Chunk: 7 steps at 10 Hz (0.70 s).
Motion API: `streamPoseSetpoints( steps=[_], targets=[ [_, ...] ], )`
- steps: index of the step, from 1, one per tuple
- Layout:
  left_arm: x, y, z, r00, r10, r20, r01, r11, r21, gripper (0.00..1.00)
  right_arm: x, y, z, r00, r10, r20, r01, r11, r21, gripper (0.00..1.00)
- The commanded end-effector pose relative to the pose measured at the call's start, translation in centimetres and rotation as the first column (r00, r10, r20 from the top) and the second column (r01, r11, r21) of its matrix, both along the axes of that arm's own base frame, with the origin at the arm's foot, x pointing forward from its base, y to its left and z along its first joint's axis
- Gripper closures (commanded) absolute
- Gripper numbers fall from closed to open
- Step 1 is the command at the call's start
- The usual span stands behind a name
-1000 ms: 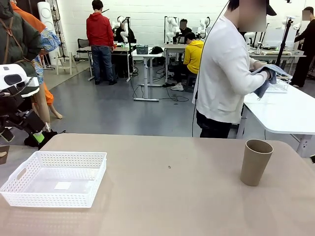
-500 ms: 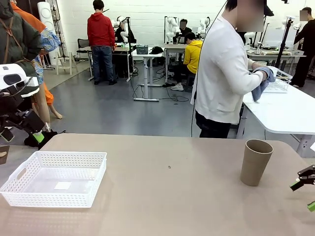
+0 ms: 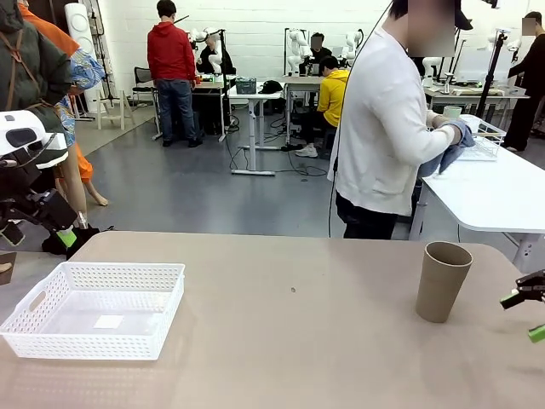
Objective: Clean and organize the cups into the basket.
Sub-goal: Pick up the Organizing basket and move it to the center of the table, then pick up the Reusable plastic cup from the right side of the table and place it inside the Organizing basket.
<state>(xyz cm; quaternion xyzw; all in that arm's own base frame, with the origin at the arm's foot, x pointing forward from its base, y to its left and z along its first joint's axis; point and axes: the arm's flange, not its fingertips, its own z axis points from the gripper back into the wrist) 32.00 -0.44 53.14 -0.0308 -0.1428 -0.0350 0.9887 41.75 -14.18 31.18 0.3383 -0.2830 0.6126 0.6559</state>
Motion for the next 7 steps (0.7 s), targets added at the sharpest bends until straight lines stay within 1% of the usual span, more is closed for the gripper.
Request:
streamPoseSetpoints(
  steps=[1, 2, 4, 5, 6, 7],
  targets=[
    [0.0, -0.2, 0.2, 1.000, 0.024, -0.003, -0.024, 1.000, 0.017, 0.00, -0.9, 0.6, 0.4, 0.991, -0.131, 0.028, 0.129, 0.988, 0.081, 0.00],
    [0.0, -0.2, 0.2, 1.000, 0.024, -0.003, -0.024, 1.000, 0.017, 0.00, 0.0, 0.0, 0.0, 1.000, 0.000, 0.000, 0.000, 1.000, 0.000, 0.00],
    [0.0, -0.2, 0.2, 1.000, 0.024, -0.003, -0.024, 1.000, 0.017, 0.00, 0.0, 0.0, 0.0, 1.000, 0.000, 0.000, 0.000, 1.000, 0.000, 0.00],
    [0.0, -0.2, 0.2, 1.000, 0.024, -0.003, -0.024, 1.000, 0.017, 0.00, -0.1, -0.2, 0.4, 0.999, -0.044, 0.013, 0.044, 0.999, 0.030, 0.00],
    [0.0, -0.2, 0.2, 1.000, 0.024, -0.003, -0.024, 1.000, 0.017, 0.00, -0.4, 0.3, 0.2, 0.996, 0.048, 0.076, -0.053, 0.996, 0.071, 0.00],
    [0.0, -0.2, 0.2, 1.000, 0.024, -0.003, -0.024, 1.000, 0.017, 0.00, 0.3, 0.4, -0.8, 0.988, 0.108, 0.111, -0.122, 0.984, 0.129, 0.00]
  ],
)
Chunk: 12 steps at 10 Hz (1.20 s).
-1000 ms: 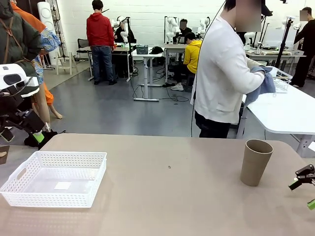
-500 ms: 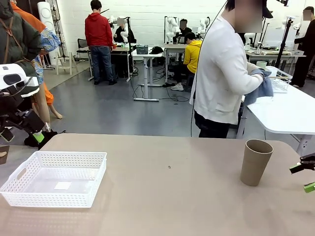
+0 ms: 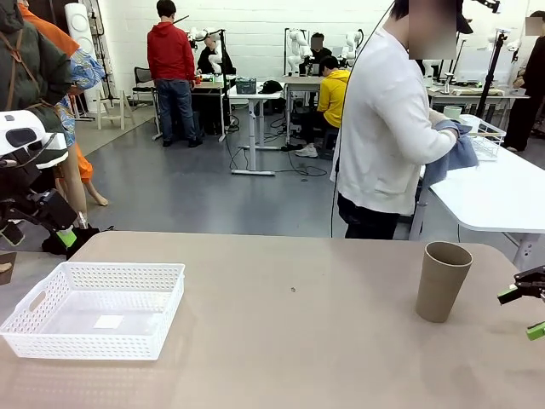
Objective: Clean and organize the cups into the basket.
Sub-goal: Pick up the Organizing basket and move it to the center of the table, then pick up the Reusable plastic cup from the right side of the table and place it inside the Organizing basket.
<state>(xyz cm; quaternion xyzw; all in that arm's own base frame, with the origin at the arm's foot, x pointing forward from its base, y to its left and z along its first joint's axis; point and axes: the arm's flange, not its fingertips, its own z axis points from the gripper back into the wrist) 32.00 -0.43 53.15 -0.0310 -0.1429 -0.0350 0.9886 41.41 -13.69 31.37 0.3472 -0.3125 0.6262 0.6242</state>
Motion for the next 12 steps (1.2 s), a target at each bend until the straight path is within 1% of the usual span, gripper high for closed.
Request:
streamPoseSetpoints(
  steps=[1, 3, 6, 9, 12],
  targets=[
    [0.0, -0.2, 0.1, 1.000, 0.024, -0.003, -0.024, 1.000, 0.018, 0.00, 1.9, 0.0, -2.0, 0.993, 0.094, 0.065, -0.102, 0.986, 0.133, 0.00],
    [0.0, -0.2, 0.1, 1.000, 0.024, -0.003, -0.024, 1.000, 0.018, 0.00, 4.7, 0.1, -4.0, 0.996, 0.064, 0.067, -0.076, 0.977, 0.200, 0.00],
    [0.0, -0.2, 0.1, 1.000, 0.024, -0.003, -0.024, 1.000, 0.018, 0.00, 8.0, 0.5, -6.3, 1.000, 0.014, 0.025, -0.020, 0.965, 0.260, 0.00],
    [0.0, -0.2, 0.1, 1.000, 0.024, -0.003, -0.024, 1.000, 0.018, 0.00, 10.0, 1.4, -8.0, 0.999, -0.009, -0.046, 0.022, 0.956, 0.293, 0.00],
    [0.0, -0.2, 0.1, 1.000, 0.024, -0.003, -0.024, 1.000, 0.018, 0.00, 11.0, 3.2, -9.0, 0.998, 0.017, -0.067, 0.004, 0.952, 0.306, 0.00]
  ],
)
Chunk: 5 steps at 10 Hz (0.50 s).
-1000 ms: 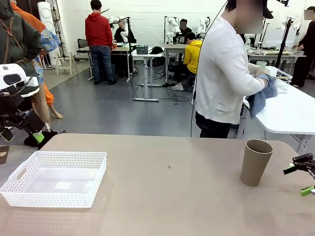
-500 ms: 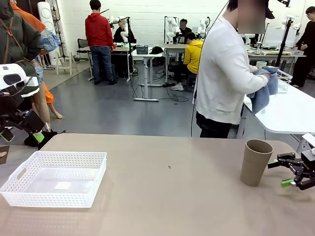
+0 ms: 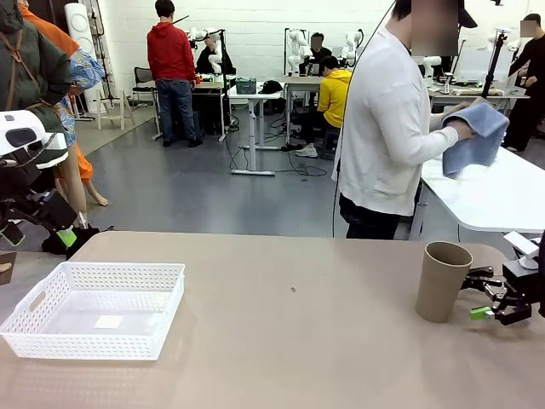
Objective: Clean and organize the cups into the basket.
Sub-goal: Pick up the Organizing basket and move it to the center of the table, then pick up the Reusable plastic cup from the right side of the table and place it inside the Organizing basket.
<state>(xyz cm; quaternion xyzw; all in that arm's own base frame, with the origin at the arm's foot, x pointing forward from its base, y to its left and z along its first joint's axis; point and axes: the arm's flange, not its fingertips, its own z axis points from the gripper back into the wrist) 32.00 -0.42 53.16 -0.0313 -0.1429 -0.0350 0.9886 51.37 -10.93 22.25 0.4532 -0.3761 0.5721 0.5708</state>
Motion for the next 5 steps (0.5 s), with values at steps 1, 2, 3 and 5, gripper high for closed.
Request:
streamPoseSetpoints(
  steps=[1, 2, 3, 5],
  targets=[
    [0.0, -0.2, 0.1, 1.000, 0.024, -0.003, -0.024, 1.000, 0.018, 0.00, 1.3, 1.1, -0.2, 1.000, -0.004, -0.018, 0.005, 0.999, 0.036, 0.00],
    [0.0, -0.2, 0.1, 1.000, 0.024, -0.003, -0.024, 1.000, 0.018, 0.00, 1.7, 1.9, -0.4, 1.000, 0.009, -0.021, -0.008, 0.999, 0.044, 0.00],
    [0.0, -0.2, 0.1, 1.000, 0.024, -0.003, -0.024, 1.000, 0.018, 0.00, 2.0, 2.5, -0.5, 1.000, 0.014, -0.022, -0.013, 0.999, 0.052, 0.00],
    [0.0, -0.2, 0.1, 1.000, 0.024, -0.003, -0.024, 1.000, 0.018, 0.00, 2.2, 3.2, -0.7, 0.999, 0.022, -0.026, -0.020, 0.998, 0.059, 0.00]
  ],
)
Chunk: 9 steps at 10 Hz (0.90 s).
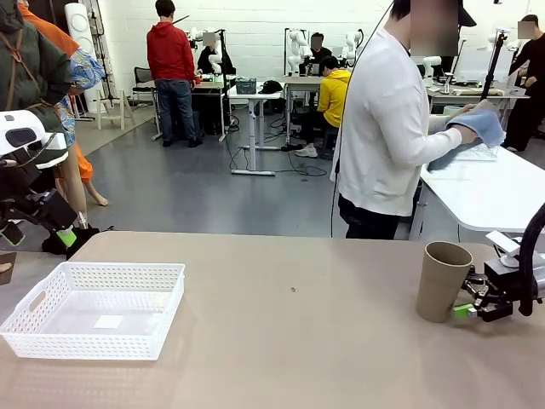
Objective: Clean and organize the cups into the basket.
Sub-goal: Pick up the Organizing basket and move it to the center of the table, then pick up the Reusable plastic cup from the right side of the table and place it inside the Organizing basket.
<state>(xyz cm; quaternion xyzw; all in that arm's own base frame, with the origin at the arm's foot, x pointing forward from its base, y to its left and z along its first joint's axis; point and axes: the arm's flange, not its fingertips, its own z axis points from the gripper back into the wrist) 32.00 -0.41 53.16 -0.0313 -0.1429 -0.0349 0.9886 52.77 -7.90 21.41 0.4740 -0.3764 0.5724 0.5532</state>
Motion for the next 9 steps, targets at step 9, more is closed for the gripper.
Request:
streamPoseSetpoints(
  steps=[9],
  targets=[
    [0.00, 0.00, 0.00, 1.000, 0.000, 0.000, 0.000, 1.000, 0.000, 0.00, 0.14, 0.08, 0.01, 1.000, -0.004, -0.008, 0.004, 1.000, -0.008, 0.00]
  ],
)
